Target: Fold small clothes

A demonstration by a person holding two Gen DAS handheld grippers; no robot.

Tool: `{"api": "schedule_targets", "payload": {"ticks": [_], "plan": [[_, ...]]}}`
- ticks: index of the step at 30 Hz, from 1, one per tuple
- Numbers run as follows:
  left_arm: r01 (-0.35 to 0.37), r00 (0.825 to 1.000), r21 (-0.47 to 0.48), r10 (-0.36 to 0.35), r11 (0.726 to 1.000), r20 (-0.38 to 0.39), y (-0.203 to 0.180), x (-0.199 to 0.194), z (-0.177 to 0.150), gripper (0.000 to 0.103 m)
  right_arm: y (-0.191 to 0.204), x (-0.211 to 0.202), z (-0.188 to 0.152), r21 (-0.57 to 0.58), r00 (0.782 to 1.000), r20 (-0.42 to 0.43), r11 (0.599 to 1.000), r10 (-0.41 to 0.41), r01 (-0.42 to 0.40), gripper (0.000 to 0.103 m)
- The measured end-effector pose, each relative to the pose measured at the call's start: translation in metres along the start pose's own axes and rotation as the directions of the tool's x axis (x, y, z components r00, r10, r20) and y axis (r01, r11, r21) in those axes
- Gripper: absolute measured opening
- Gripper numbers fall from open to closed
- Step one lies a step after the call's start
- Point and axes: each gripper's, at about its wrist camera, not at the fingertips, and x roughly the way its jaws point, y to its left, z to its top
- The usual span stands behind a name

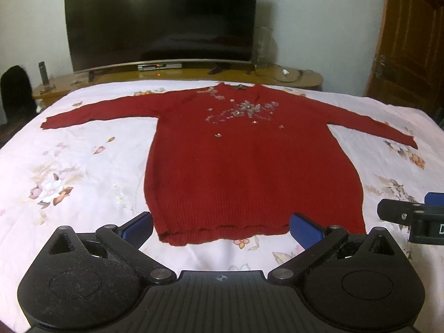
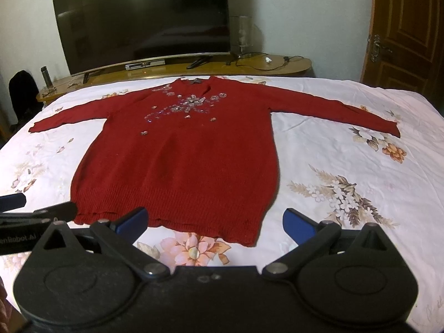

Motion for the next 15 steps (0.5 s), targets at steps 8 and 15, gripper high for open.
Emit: {"api": "schedule_targets", "payload": {"ticks": [8, 15], "plan": [[-0.001, 0.994, 0.016, -0.001, 1.000, 0.108, 0.013, 0.030, 0.022, 0.103, -0.032, 0.010, 0.010, 0.069, 0.993, 0.107, 0.997, -0.042, 0.034, 0.103], [-0.016, 0.997, -0.050, 0.020, 0.999, 0.076, 0.029, 0.108, 0.054, 0.103, -0.105, 0.062, 0.035, 0.244, 0.975, 0.166, 0.964, -0.150, 0.107, 0.097]]}}
